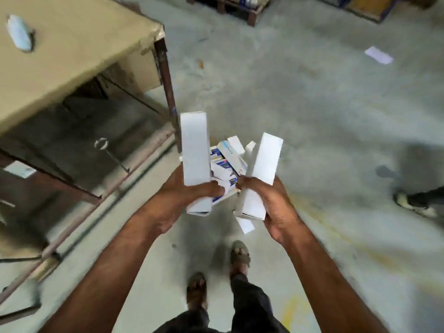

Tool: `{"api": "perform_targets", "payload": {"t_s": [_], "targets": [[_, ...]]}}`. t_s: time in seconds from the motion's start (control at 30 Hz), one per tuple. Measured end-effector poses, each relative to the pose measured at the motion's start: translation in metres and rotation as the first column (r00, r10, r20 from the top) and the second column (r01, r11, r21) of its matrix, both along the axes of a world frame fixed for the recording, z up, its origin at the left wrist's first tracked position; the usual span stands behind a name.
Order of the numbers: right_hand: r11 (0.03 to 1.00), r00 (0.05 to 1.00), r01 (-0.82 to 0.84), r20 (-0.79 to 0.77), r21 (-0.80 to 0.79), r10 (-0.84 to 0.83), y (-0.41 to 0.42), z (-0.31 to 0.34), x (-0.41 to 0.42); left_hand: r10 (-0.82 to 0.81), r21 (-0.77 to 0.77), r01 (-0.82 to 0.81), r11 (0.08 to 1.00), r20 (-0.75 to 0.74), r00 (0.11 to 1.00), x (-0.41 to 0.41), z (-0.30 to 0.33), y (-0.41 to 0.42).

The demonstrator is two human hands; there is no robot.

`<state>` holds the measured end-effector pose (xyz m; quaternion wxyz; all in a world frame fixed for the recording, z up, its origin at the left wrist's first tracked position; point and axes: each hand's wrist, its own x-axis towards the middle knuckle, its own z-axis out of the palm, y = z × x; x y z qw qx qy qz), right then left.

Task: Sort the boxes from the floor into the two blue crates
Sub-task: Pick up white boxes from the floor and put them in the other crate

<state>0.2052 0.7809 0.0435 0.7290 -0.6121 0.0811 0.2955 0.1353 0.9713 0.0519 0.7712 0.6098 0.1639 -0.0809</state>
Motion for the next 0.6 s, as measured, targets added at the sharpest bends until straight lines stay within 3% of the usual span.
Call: {"api": "perform_targets", "payload": {"t_s": [0.27,0.4,0.6], "targets": [[0.869,0.868,0.467,0.274,-0.162,-0.415,-0.169,0.092,-0.053,-0.28,0.144,0.269,0.952,0.061,0.958,0.021,0.098,-0.144],[0.709,0.696,0.699,0.32,-0.098,-0.642,-0.269,0.123,-0.089,-0.4,0.222,0.371,0.902,0.104,0.911,0.023,0.127,-0.252],[0.479,0.459,0.877,0.345,-0.031,-0.819,-0.403,0.151,-0.141,-0.611,0.235,0.568,0.789,0.19,0.769,0.014,0.155,-0.425]]}}
